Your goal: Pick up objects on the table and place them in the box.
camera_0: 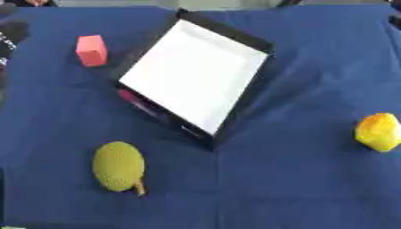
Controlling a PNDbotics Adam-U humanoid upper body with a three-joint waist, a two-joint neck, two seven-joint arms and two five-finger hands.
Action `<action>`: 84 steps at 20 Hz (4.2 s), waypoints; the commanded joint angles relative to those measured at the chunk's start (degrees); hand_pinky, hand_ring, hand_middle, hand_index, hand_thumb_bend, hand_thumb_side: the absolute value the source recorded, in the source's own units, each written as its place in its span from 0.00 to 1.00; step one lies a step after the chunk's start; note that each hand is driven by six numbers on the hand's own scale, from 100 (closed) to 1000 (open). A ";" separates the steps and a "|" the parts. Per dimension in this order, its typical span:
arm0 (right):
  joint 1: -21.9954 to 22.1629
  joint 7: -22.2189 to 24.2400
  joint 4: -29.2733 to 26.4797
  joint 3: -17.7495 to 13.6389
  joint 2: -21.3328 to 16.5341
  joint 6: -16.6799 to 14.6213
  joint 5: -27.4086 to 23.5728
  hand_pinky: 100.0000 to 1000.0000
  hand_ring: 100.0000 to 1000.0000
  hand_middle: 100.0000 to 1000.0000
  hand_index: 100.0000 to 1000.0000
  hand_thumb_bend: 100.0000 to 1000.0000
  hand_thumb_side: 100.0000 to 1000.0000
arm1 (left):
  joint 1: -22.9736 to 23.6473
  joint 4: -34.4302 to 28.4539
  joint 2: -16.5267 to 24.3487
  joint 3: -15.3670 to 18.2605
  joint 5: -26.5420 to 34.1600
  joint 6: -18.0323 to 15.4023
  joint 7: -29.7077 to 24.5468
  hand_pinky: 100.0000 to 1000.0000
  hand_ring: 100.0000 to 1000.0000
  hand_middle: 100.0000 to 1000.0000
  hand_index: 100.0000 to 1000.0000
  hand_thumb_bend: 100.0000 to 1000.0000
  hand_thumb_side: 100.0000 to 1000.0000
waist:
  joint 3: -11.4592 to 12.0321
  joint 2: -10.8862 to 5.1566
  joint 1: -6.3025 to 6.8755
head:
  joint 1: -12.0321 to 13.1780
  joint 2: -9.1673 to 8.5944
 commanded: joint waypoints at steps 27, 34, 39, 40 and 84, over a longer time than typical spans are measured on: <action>0.48 -0.29 -0.23 -0.99 -4.36 -0.01 0.81 1.00 1.00 1.00 0.97 0.00 0.41 | -8.94 12.12 19.72 -5.78 -11.83 -10.73 -8.63 0.97 0.87 0.93 0.85 0.00 0.52 | 0.32 -0.52 1.87 | -2.90 0.32; 0.79 0.01 0.14 -0.78 -4.75 -0.33 1.13 1.00 1.00 1.00 0.97 0.00 0.41 | -16.52 22.25 29.86 -12.32 -18.07 -11.85 -14.87 1.00 0.92 0.96 0.91 0.00 0.30 | 0.15 -0.68 2.31 | -3.02 0.46; 0.58 0.59 0.34 -0.28 -4.38 -0.45 1.27 1.00 1.00 1.00 0.96 0.00 0.41 | -20.41 29.87 37.17 -15.56 -22.76 -13.05 -19.56 1.00 0.95 0.95 0.92 0.30 0.00 | -0.71 -0.63 2.23 | -2.02 0.36; 0.59 0.66 0.40 -0.24 -4.35 -0.48 1.31 1.00 1.00 1.00 0.96 0.00 0.41 | -21.29 31.37 38.00 -16.14 -23.68 -12.76 -20.48 1.00 0.95 0.95 0.92 0.32 0.00 | -0.80 -0.64 2.23 | -1.86 0.38; -0.15 2.22 1.49 0.64 -4.28 -1.80 2.19 1.00 1.00 1.00 0.97 0.00 0.41 | -46.98 72.45 23.33 -14.15 -60.93 -29.21 -20.42 1.00 0.91 0.91 0.92 0.67 0.00 | -2.84 1.54 2.03 | -0.36 -2.66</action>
